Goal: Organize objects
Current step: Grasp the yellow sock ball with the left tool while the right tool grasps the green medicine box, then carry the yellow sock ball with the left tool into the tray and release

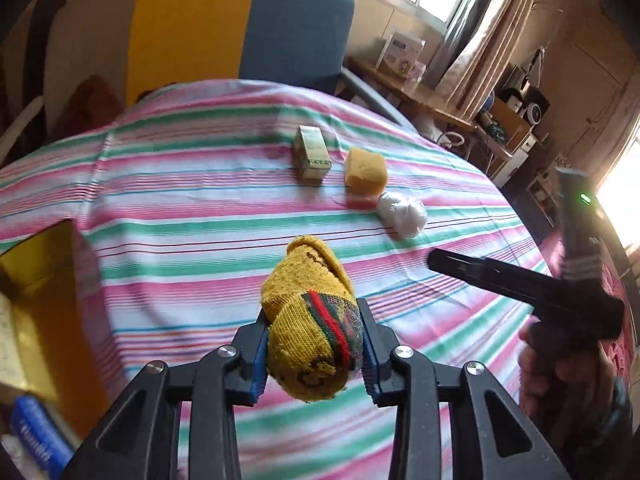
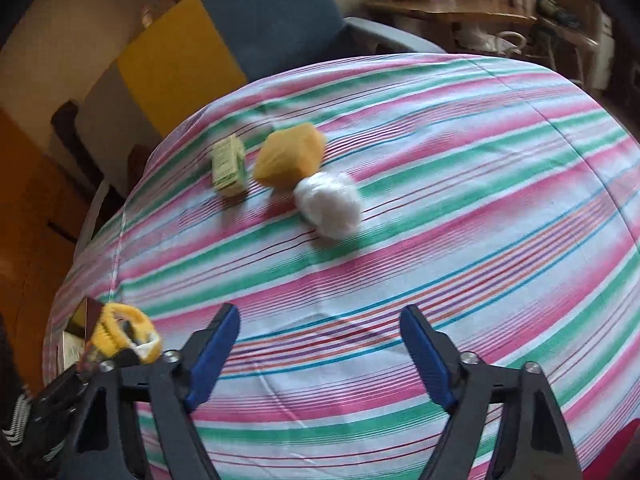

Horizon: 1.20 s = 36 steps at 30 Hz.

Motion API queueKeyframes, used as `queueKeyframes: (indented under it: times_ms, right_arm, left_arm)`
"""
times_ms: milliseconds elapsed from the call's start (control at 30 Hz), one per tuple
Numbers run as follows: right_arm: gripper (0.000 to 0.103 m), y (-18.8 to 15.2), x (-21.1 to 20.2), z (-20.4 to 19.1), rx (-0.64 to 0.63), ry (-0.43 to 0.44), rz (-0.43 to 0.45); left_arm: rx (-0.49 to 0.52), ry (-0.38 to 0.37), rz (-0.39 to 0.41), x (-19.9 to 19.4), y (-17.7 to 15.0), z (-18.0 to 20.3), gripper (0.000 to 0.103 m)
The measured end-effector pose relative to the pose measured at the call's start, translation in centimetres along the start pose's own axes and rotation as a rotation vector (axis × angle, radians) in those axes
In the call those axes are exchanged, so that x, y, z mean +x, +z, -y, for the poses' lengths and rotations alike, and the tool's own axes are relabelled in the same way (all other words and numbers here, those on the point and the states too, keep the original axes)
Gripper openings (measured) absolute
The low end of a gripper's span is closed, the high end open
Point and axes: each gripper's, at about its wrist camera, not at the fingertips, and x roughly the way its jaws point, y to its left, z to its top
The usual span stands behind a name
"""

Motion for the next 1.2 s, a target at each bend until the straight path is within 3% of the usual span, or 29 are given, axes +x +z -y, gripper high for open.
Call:
queueKeyframes:
  times_ms: [133, 333, 467, 633, 667, 700, 933, 1200]
  right_arm:
    - [0.068, 1.3, 0.9, -4.1, -0.138, 0.013, -0.007]
    - [0.067, 7.6, 4.7, -9.8, -0.268, -0.035, 0.047]
    - [0.067, 11.6, 9.4, -12.7, -0.328, -0.131, 0.031]
    - [0.064, 13.4, 15.5, -13.0, -0.347, -0.240, -0.060]
    - [0.058, 13.3, 16.5, -13.1, -0.358, -0.260, -0.080]
    - [0.030, 13.2, 17.0, -13.1, -0.367, -0.261, -0.104]
    - [0.030, 8.7, 13.7, -13.9, -0.504, -0.187, -0.116]
    - [0.030, 0.8, 8.1, -11.1, -0.555, -0.104, -0.200]
  left_arm:
    - [-0.004, 0.009, 0.043, -2.8, -0.4, -1.3, 0.037]
    - [-0.045, 0.013, 0.086, -5.7, -0.4, -3.4, 0.037]
    - [-0.089, 0.030, 0.090, -6.7, -0.9, -5.3, 0.037]
    - [-0.134, 0.049, 0.095, -7.4, -1.3, -7.3, 0.037]
    - [-0.140, 0.052, 0.098, -7.6, -1.3, -7.6, 0.037]
    - [-0.142, 0.054, 0.102, -7.7, -1.3, -7.7, 0.037]
    - [-0.144, 0.077, 0.126, -8.6, -2.0, -8.0, 0.037]
    - [-0.130, 0.148, 0.144, -10.5, -3.9, -7.7, 0.037]
